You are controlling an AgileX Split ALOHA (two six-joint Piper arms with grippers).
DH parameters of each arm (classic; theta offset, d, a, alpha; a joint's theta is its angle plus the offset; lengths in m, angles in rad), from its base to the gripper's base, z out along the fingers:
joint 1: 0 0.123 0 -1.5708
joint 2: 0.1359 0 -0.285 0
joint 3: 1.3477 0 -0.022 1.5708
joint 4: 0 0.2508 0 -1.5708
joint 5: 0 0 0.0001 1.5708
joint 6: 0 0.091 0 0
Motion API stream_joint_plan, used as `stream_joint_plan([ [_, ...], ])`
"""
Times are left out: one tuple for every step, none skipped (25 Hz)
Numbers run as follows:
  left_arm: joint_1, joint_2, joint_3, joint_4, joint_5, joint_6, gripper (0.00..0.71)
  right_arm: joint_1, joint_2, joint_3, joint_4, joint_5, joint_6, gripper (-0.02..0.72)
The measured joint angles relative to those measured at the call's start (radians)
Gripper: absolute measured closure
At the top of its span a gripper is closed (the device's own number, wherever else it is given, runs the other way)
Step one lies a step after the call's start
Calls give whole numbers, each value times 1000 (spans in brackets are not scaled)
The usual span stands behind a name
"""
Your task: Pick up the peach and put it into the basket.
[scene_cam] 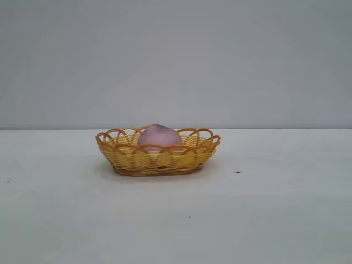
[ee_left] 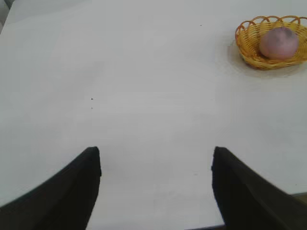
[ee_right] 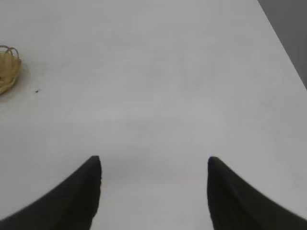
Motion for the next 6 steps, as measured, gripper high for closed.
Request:
stream_joint_plan([
  [0,0,0,0,0,0,235,0,0,0,0,0,0,292],
  [0,0,0,0,0,0,235,2,0,0,0,0,0,292],
  [0,0,0,0,0,0,235,2,-2,0,0,0,0,292],
  [0,0,0,0,0,0,235,2,-6,0,0,0,0,292],
  [0,0,0,0,0,0,235,2,-14,0,0,0,0,292],
  [0,0,0,0,0,0,235,2,-31,0,0,0,0,292],
])
